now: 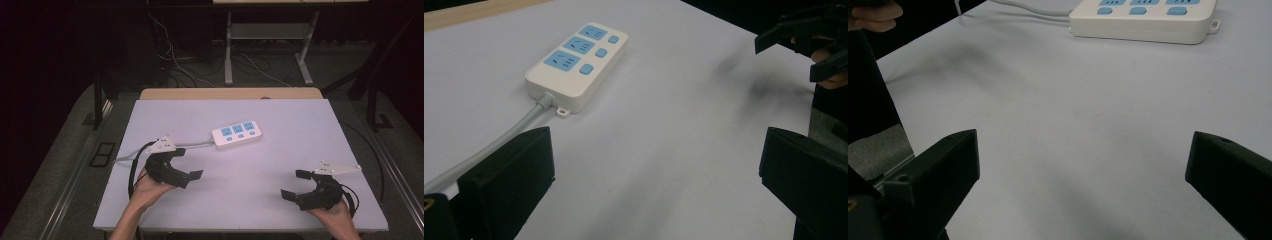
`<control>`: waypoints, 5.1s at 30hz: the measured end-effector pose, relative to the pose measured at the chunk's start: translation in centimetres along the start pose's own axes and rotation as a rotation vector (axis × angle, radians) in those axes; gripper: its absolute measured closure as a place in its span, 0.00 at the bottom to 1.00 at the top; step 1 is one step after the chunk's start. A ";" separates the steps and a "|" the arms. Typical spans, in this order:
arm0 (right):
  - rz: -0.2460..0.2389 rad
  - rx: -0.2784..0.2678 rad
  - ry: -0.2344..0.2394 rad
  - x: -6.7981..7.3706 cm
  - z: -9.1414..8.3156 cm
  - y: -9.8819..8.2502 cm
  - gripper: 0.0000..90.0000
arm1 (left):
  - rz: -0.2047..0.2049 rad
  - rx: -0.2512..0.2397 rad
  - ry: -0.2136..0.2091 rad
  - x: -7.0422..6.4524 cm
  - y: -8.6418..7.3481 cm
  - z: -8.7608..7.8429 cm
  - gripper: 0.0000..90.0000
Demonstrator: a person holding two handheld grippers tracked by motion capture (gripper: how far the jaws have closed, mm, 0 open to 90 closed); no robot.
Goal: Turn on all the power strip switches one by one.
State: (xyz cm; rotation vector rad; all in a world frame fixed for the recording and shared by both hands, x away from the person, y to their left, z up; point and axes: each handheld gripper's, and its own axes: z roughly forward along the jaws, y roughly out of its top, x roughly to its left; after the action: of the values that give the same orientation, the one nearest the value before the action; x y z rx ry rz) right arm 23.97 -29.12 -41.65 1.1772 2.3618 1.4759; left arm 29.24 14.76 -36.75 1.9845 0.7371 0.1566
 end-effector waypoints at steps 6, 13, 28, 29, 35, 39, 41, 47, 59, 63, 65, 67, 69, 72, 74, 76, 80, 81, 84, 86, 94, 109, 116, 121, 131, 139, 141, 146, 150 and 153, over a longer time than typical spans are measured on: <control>0.001 0.002 0.002 0.0 0.0 0.0 0.01 | 0.018 0.026 -0.009 0.4 1.0 0.4 0.00; 0.003 0.001 0.004 0.0 0.0 -0.1 0.01 | 0.040 0.052 -0.009 0.7 2.3 0.8 0.00; 0.001 0.002 0.004 0.0 -0.1 -0.1 0.01 | 0.071 0.093 -0.020 1.2 4.6 1.9 0.00; 0.001 0.003 0.003 0.0 -0.1 -0.1 0.01 | 0.072 0.097 -0.021 1.3 4.7 2.0 0.00; 0.005 0.004 0.002 -0.1 -0.2 -0.2 0.01 | 0.078 0.113 -0.017 1.8 5.7 2.7 0.00; 0.007 0.006 0.003 -0.1 -0.2 -0.2 0.01 | 0.086 0.117 -0.016 2.1 6.2 3.0 0.00; 0.005 0.008 0.006 -0.1 -0.1 -0.2 0.01 | 0.087 0.121 -0.017 2.2 6.4 3.1 0.00; 0.005 0.010 0.007 -0.1 -0.1 -0.2 0.01 | 0.088 0.143 -0.004 2.7 7.2 3.5 0.00; 0.002 0.009 0.008 -0.1 -0.1 -0.3 0.01 | 0.110 0.180 0.000 3.5 9.1 4.9 0.01; 0.001 0.011 0.010 -0.1 -0.1 -0.3 0.01 | 0.121 0.196 -0.011 3.7 9.5 5.7 0.01; 0.002 0.010 0.012 -0.1 -0.1 -0.3 0.01 | 0.127 0.211 -0.015 3.9 9.7 6.3 0.01; 0.002 0.009 0.012 -0.1 -0.1 -0.3 0.01 | 0.133 0.220 -0.018 4.0 9.8 6.8 0.01; 0.004 0.011 0.013 -0.2 -0.1 -0.3 0.01 | 0.133 0.234 -0.018 4.3 9.9 7.2 0.01; 0.005 0.010 0.014 -0.2 -0.1 -0.4 0.01 | 0.132 0.252 -0.010 4.7 9.9 7.7 0.01; 0.005 0.010 0.016 -0.2 -0.1 -0.4 0.01 | 0.123 0.258 -0.002 5.1 10.0 8.0 0.03; 0.004 0.009 0.016 -0.2 -0.1 -0.3 0.01 | 0.118 0.278 0.007 5.5 10.2 8.3 0.05; 0.004 0.012 0.019 -0.2 -0.1 -0.3 0.01 | 0.096 0.283 -0.003 6.2 10.6 8.8 0.13; 0.004 0.013 0.019 -0.2 0.0 -0.3 0.01 | 0.094 0.282 -0.007 6.3 10.8 8.9 0.15; 0.005 0.013 0.019 -0.3 0.0 -0.4 0.01 | 0.100 0.283 -0.010 6.4 11.1 9.4 0.23; 0.005 0.013 0.018 -0.3 -0.1 -0.3 0.01 | 0.108 0.288 -0.017 6.5 11.3 9.8 0.27; 0.004 0.014 0.019 -0.4 -0.1 -0.4 0.01 | 0.128 0.290 -0.044 6.5 11.9 11.1 0.54; 0.005 0.010 0.021 -0.4 -0.1 -0.3 0.01 | 0.121 0.280 -0.069 6.2 11.5 14.0 0.98; 0.007 0.002 0.017 -0.6 -0.3 -0.2 0.01 | 0.117 0.298 -0.072 6.0 11.0 15.4 0.99; 0.004 0.003 0.018 -0.6 -0.3 -0.3 0.01 | 0.108 0.294 -0.082 6.1 10.8 16.0 0.99; 0.001 0.002 0.016 -0.8 -0.5 -0.2 0.01 | 0.116 0.337 -0.072 6.4 10.0 17.4 0.99; -0.002 0.005 0.016 -0.8 -0.5 -0.2 0.01 | 0.129 0.387 -0.047 6.6 9.4 18.2 0.99; -0.001 0.004 0.016 -0.8 -0.5 -0.2 0.01 | 0.128 0.398 -0.043 6.7 9.2 18.3 0.99; -0.002 0.003 0.018 -0.8 -0.5 -0.2 0.01 | 0.137 0.419 -0.031 6.7 8.9 18.6 0.99; -0.002 0.002 0.018 -0.8 -0.5 -0.2 0.01 | 0.146 0.427 -0.018 6.7 8.8 18.7 0.98; -0.001 0.003 0.018 -0.9 -0.5 -0.2 0.01 | 0.139 0.423 -0.021 6.8 8.7 18.7 0.98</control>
State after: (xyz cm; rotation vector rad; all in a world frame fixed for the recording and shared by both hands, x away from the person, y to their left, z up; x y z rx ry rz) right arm 24.19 -30.11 -41.81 1.1679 2.3762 1.4892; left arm 46.04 1.42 -40.43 2.4375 0.6571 0.0641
